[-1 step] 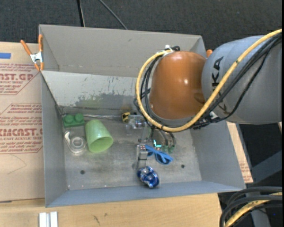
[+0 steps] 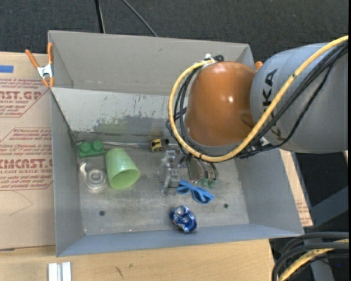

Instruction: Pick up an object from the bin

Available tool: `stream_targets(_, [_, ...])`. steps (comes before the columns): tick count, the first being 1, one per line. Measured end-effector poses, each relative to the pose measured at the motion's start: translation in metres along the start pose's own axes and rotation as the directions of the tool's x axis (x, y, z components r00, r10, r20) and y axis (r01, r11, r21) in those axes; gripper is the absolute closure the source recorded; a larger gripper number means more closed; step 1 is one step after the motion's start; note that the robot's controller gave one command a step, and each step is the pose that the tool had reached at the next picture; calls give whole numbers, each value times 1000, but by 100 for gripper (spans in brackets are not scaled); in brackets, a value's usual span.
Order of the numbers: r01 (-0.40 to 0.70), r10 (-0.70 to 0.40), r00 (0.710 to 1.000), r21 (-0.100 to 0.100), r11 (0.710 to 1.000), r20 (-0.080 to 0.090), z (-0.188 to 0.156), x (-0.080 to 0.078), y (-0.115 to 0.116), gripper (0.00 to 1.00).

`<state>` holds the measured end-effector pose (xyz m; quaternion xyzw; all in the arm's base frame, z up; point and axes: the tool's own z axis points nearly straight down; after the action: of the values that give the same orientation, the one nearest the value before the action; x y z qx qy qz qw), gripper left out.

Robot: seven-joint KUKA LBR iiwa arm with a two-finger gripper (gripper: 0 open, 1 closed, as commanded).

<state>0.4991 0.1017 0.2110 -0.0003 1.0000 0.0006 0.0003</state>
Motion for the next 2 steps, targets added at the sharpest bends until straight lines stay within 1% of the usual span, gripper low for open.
stream_targets(1, [59,-59,998,3,998,-1,21,-18,-52,100])
stream_targets(2, [-26,26,1000,1,1000,-4,42,15,-50,100])
